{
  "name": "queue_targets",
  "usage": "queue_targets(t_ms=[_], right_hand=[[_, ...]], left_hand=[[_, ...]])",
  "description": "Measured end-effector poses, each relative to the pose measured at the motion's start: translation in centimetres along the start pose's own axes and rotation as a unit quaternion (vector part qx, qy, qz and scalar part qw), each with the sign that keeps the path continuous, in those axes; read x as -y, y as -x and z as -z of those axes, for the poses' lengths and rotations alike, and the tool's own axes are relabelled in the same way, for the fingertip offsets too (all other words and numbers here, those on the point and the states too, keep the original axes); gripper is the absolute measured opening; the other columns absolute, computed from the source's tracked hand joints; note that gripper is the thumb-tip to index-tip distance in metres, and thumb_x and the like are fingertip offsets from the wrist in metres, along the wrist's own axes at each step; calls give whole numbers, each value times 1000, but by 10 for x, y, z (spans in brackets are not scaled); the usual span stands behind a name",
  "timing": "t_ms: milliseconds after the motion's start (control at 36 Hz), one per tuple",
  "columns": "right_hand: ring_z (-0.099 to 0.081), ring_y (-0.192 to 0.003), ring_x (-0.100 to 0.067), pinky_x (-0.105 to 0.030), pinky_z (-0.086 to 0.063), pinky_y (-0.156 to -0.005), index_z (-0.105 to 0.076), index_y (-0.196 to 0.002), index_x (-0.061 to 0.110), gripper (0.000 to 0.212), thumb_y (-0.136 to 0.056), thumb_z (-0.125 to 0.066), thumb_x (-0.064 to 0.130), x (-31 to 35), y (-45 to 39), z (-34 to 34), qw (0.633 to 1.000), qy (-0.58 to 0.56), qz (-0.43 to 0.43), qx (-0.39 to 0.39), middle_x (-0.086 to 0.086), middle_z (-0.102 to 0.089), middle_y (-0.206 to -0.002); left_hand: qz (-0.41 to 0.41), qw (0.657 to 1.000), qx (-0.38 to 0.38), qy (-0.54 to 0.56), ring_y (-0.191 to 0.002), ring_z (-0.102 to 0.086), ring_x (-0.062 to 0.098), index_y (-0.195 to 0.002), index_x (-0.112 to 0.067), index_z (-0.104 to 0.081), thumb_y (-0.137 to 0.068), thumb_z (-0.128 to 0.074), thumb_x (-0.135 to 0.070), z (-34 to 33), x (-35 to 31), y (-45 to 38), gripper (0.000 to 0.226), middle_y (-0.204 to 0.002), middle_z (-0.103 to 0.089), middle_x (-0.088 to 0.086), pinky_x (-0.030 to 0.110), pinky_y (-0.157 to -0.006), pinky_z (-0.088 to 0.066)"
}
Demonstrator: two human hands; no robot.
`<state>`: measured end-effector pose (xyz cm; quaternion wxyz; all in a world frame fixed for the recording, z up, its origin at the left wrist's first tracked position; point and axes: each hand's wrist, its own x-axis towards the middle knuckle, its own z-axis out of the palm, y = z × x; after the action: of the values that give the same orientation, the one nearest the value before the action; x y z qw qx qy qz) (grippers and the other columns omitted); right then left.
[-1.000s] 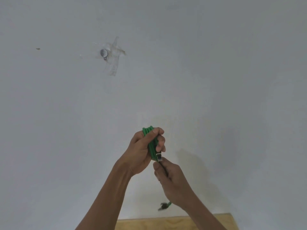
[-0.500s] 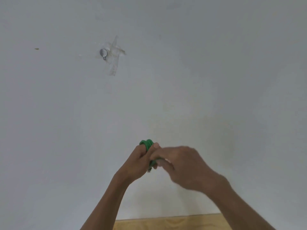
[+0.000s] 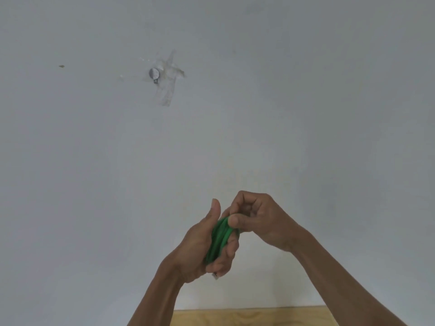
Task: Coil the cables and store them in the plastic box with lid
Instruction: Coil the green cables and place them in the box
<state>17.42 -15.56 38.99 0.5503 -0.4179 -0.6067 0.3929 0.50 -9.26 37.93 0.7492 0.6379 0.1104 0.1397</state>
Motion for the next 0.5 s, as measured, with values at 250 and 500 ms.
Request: queue_targets(t_ms=[250, 500], right_hand=[[-70, -67, -32, -44, -55, -72, -58, -85, 0, 14, -88, -71, 4, -3, 3, -7, 996, 1, 40, -78, -19, -72, -77], [-72, -77, -33, -40, -61, -71, -63, -80, 4, 28, -75, -80, 26, -4, 4, -16, 986, 68, 39, -145, -17, -73, -82]], left_hand=[[-81, 969, -193, -129, -31, -38, 22, -51, -3, -53, -91, -40, -67, -12, -1, -7, 77, -36, -41, 9, 34, -51, -42], [-224, 868, -378, -229, -41, -28, 20, -46, -7, -31, -89, -47, -70, -8, 4, -17, 78, -43, -29, 7, 31, -47, -28]])
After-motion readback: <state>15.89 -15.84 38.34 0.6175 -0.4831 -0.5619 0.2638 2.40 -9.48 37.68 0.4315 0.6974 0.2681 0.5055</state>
